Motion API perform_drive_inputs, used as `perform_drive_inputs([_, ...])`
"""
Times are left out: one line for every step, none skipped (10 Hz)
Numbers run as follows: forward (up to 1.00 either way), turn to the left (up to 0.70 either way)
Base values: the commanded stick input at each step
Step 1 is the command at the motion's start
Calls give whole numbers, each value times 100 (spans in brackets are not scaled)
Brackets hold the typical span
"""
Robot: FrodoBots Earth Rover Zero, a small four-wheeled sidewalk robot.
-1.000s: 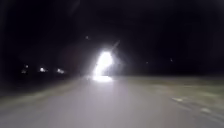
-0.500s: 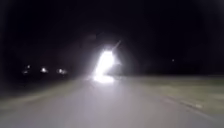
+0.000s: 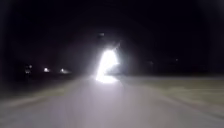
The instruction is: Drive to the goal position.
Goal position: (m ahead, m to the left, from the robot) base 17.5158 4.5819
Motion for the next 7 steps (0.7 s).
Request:
perform_drive_inputs([100, 5])
perform_drive_inputs([100, 5])
perform_drive_inputs([100, 5])
perform_drive_inputs([100, 5])
perform_drive_inputs([100, 5])
perform_drive_inputs([100, 5])
perform_drive_inputs([100, 5])
